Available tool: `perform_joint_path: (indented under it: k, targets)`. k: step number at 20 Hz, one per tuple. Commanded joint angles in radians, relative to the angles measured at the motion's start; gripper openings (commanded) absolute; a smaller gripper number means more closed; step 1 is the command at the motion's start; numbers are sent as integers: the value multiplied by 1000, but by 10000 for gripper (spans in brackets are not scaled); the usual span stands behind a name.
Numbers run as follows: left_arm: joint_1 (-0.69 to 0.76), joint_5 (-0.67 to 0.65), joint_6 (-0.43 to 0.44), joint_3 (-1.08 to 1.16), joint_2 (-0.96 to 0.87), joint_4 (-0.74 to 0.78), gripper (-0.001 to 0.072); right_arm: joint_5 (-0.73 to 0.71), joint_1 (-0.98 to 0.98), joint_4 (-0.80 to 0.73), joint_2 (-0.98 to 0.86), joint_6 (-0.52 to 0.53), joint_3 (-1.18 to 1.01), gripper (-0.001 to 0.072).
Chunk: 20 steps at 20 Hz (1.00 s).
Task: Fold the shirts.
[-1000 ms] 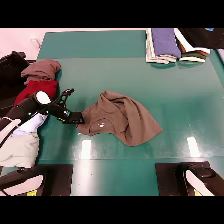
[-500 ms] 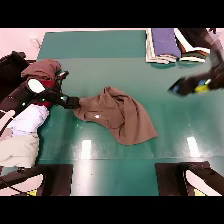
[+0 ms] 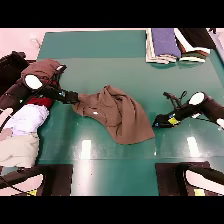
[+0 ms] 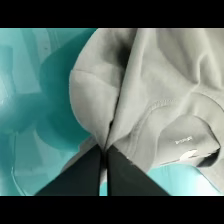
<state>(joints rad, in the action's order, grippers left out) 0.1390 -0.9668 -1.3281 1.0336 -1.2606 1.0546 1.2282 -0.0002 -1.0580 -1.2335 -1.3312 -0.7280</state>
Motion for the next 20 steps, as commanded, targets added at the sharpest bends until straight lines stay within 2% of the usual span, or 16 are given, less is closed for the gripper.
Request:
perform_joint_path:
  k: [1, 4, 5, 6, 12, 20]
  targets:
    - [0, 9, -7, 2, 0, 0, 30, -60, 56, 55, -79, 23, 2, 440]
    - [0, 6, -7, 2, 0, 0, 30, -122, 129, 53, -83, 23, -28, 215]
    - [-1, 7, -7, 2, 0, 0, 30, -137, 147, 50, -80, 24, -41, 63]
    - [-1, 10, -7, 6, 5, 2, 30, -142, 158, 26, -68, 24, -61, 16]
    - [-99, 5, -28, 296, 152, 22, 30, -37, 84, -203, 187, 6, -375, 15]
    - [-119, -4, -23, 680, 460, 23, 30, -8, -84, -201, 539, 6, -765, 15]
